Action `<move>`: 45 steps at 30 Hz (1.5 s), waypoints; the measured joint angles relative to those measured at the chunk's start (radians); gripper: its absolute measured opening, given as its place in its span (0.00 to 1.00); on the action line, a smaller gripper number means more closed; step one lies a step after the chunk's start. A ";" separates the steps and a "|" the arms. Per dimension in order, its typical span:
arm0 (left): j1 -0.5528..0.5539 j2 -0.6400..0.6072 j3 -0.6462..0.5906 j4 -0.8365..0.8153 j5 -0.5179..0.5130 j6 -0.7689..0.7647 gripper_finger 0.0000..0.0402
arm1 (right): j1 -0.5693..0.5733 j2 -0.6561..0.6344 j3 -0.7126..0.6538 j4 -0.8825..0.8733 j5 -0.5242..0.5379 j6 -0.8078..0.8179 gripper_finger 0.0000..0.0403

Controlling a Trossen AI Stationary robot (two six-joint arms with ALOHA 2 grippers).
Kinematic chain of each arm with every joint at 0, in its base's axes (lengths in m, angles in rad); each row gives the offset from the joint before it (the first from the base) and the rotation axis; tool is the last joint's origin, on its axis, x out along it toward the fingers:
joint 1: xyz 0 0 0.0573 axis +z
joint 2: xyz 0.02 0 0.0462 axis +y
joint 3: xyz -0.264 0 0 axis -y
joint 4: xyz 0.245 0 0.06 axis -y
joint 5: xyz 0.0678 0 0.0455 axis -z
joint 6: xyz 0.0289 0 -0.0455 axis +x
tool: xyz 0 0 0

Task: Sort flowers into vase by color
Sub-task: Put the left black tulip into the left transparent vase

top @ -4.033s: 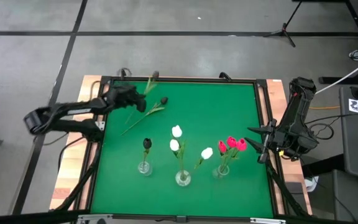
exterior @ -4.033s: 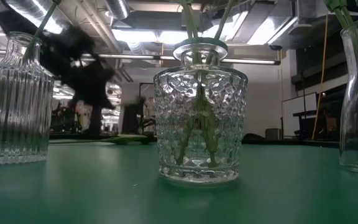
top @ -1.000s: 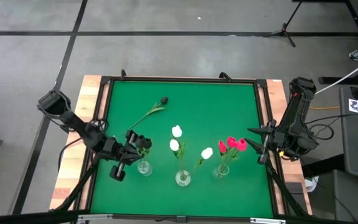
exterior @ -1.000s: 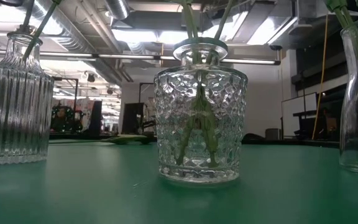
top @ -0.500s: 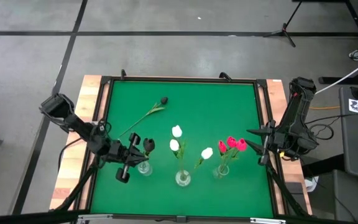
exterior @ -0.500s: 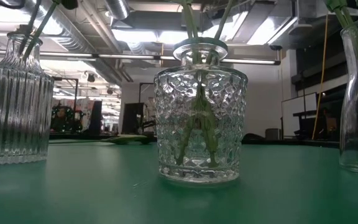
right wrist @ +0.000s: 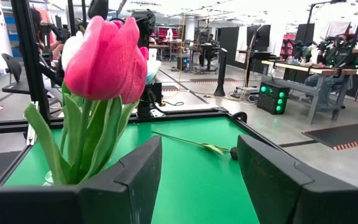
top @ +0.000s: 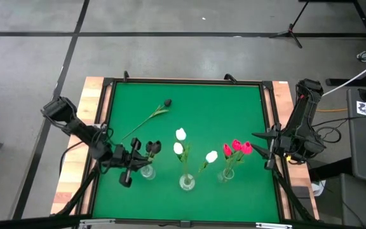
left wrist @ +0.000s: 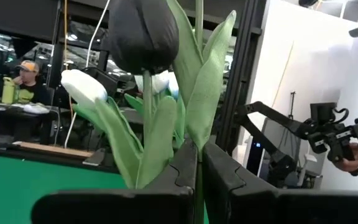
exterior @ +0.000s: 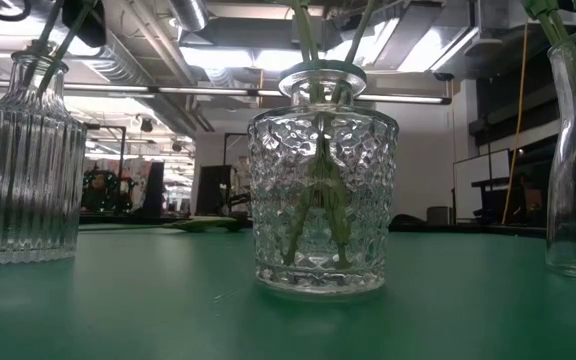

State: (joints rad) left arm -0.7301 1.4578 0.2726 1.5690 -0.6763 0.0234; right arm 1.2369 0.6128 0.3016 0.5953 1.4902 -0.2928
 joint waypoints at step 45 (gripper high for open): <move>-0.042 0.128 0.003 -0.001 -0.116 -0.078 0.02 | 0.000 0.000 0.000 0.002 0.019 0.008 0.52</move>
State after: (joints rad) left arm -0.7719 1.5862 0.2756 1.5684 -0.7924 -0.0544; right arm 1.2369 0.6128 0.3016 0.5968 1.5097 -0.2844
